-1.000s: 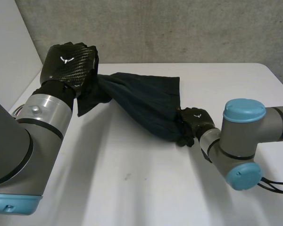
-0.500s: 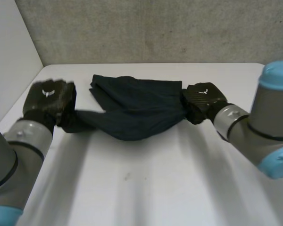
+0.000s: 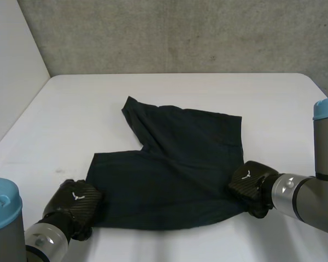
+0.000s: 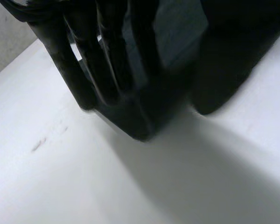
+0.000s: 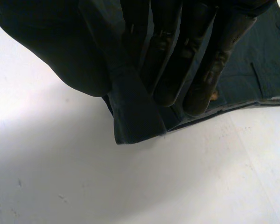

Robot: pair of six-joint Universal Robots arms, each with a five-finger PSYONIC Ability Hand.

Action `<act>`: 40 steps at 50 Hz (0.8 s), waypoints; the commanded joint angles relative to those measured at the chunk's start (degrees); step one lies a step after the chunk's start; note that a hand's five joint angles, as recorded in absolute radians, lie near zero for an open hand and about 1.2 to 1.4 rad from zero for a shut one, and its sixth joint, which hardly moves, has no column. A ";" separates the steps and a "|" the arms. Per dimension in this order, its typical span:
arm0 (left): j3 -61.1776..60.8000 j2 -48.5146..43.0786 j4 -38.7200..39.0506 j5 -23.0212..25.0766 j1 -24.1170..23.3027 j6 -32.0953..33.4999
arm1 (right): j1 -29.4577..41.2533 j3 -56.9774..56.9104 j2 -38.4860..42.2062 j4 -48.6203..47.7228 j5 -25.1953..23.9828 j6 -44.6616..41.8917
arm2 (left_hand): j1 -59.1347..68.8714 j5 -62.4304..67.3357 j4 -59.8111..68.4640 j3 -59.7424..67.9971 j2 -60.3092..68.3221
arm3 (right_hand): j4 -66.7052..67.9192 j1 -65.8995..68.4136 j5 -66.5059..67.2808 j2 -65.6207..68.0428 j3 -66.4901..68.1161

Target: Fold the shorts.

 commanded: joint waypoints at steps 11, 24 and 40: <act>23.18 -13.68 17.06 9.27 6.10 0.49 | -0.37 5.57 0.06 -11.15 0.03 0.77 | -12.20 -16.14 -17.33 -17.53 -16.06 | 11.76 25.23 13.59 12.49 12.31; 53.76 -41.45 13.29 15.34 7.33 0.31 | -0.02 7.68 0.15 -14.22 0.03 2.71 | -3.45 -7.40 -8.59 -8.79 -7.31 | 11.76 25.23 13.59 12.49 12.31; 73.03 -56.41 5.64 15.69 7.51 0.40 | -0.11 9.79 0.76 -16.51 0.11 2.71 | 0.76 -3.19 -4.37 -4.57 -3.10 | 11.76 25.23 13.59 12.49 12.31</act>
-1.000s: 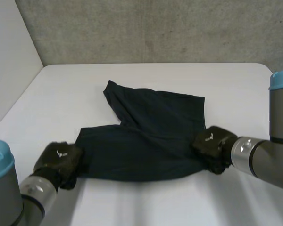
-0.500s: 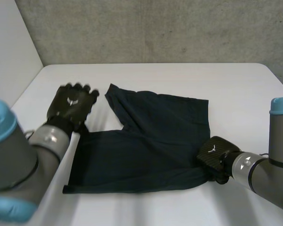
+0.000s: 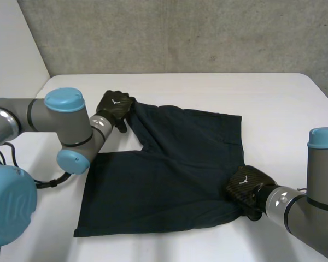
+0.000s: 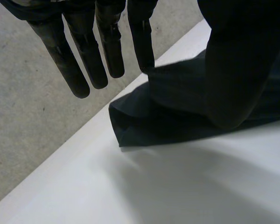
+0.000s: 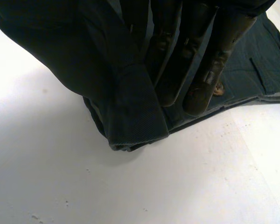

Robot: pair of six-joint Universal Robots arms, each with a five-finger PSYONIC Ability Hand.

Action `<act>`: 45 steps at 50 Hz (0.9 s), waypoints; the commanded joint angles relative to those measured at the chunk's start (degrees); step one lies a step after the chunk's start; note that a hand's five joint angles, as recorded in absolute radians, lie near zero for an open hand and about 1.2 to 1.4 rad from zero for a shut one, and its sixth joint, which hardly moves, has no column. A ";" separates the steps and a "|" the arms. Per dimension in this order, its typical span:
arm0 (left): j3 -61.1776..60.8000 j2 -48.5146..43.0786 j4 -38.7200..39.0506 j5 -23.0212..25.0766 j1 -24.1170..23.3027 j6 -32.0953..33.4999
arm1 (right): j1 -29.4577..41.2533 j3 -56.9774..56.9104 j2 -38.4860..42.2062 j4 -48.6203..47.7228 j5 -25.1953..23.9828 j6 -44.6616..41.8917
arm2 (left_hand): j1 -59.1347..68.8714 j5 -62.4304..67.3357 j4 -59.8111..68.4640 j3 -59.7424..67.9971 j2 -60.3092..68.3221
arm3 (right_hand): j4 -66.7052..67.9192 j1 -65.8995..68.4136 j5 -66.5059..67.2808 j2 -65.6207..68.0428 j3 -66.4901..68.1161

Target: Fold the shorts.

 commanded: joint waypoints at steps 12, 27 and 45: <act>4.44 -4.06 -0.20 2.35 -0.26 -0.21 | -0.20 0.66 0.93 -0.86 0.08 0.06 | 30.35 29.81 29.95 30.24 30.16 | 11.76 24.08 13.58 12.49 12.31; 4.44 -4.33 -0.46 -3.79 -0.17 0.32 | -0.19 0.75 0.93 -1.13 0.08 0.15 | 50.37 49.83 49.97 50.26 50.18 | 11.76 24.08 13.58 12.49 12.31; -11.29 9.73 -7.58 -8.28 0.45 0.41 | -0.02 1.10 0.84 -1.12 0.08 0.15 | 50.37 49.83 49.97 50.26 50.18 | 11.76 24.08 13.58 12.49 12.31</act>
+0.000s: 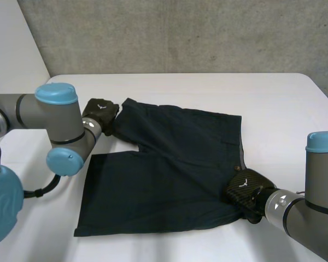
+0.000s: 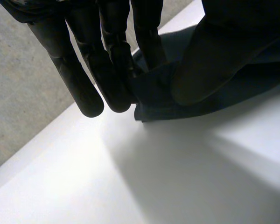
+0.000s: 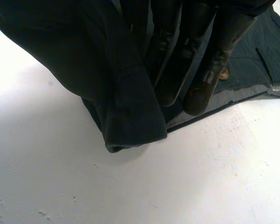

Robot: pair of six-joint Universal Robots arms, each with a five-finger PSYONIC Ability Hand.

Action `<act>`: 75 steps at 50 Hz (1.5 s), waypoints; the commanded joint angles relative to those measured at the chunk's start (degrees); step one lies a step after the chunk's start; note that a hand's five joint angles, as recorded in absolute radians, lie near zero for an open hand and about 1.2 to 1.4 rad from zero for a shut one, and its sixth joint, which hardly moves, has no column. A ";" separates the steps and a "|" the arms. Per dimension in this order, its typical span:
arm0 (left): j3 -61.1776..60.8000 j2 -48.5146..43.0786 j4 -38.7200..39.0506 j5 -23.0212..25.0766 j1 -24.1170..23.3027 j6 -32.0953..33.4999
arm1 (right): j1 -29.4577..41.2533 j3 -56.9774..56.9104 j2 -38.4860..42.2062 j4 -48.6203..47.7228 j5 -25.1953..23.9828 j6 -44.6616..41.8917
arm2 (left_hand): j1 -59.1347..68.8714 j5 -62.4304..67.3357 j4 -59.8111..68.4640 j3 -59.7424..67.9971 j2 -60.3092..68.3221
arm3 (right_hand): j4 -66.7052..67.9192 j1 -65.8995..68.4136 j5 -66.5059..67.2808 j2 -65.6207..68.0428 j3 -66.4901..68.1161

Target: Fold the shorts.

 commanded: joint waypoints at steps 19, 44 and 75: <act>-6.80 5.74 -2.18 -7.93 0.38 2.73 | 0.14 0.61 -0.12 0.00 0.00 0.03 | -26.45 -28.55 -31.36 -31.01 -30.52 | 11.76 23.79 13.58 12.49 12.31; -2.94 -1.02 -2.27 -2.39 0.73 3.43 | -0.21 0.78 -0.12 -0.09 0.00 0.29 | 16.40 14.30 11.50 11.85 12.33 | 11.76 23.79 13.58 12.49 12.31; -23.48 26.20 -2.88 -10.40 -0.49 -0.52 | -0.47 -0.18 -0.38 -0.79 -0.09 5.56 | -44.96 -47.05 -49.86 -49.51 -49.03 | 11.76 23.79 13.58 12.49 12.31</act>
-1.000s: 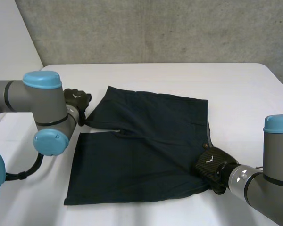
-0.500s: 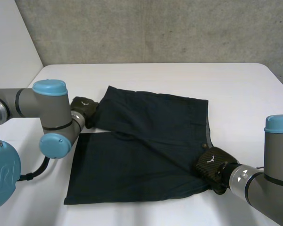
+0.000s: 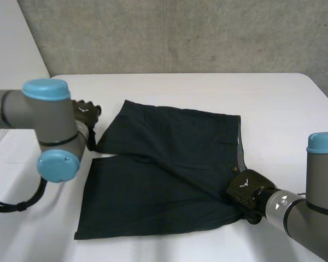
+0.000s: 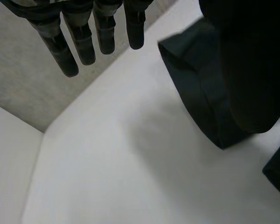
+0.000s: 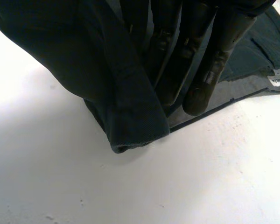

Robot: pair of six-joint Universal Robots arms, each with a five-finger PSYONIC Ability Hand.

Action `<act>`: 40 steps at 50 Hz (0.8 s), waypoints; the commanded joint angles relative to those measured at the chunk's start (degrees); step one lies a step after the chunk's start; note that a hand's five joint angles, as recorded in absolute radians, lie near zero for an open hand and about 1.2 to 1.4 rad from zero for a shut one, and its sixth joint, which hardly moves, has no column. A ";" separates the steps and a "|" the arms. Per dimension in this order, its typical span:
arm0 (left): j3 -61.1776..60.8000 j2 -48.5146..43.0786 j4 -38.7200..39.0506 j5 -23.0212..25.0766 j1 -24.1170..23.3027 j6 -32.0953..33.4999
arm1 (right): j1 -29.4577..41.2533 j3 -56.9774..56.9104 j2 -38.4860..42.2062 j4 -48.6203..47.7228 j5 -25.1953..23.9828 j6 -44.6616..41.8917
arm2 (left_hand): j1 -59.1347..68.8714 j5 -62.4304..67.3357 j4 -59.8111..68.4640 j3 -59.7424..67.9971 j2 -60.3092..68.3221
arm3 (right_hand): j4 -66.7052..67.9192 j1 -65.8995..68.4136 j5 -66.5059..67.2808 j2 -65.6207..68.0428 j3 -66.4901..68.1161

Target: Fold the shorts.

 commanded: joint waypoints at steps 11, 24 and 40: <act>-39.67 40.70 -9.03 18.13 -0.99 -12.91 | -1.02 -2.01 -0.16 -3.07 0.07 13.08 | 6.16 6.04 5.82 5.48 5.62 | 11.75 23.79 13.58 12.49 12.31; -49.18 33.69 -7.28 17.52 -1.26 -11.77 | -1.11 -1.92 -0.25 -4.65 0.07 14.93 | 7.00 6.88 6.66 6.32 6.47 | 11.75 23.79 13.58 12.49 12.31; -48.56 32.26 1.97 6.35 -5.73 -1.14 | -0.93 -1.13 -7.71 3.50 -0.46 9.67 | 66.19 66.07 65.85 65.51 65.65 | 11.75 23.79 13.58 12.49 12.31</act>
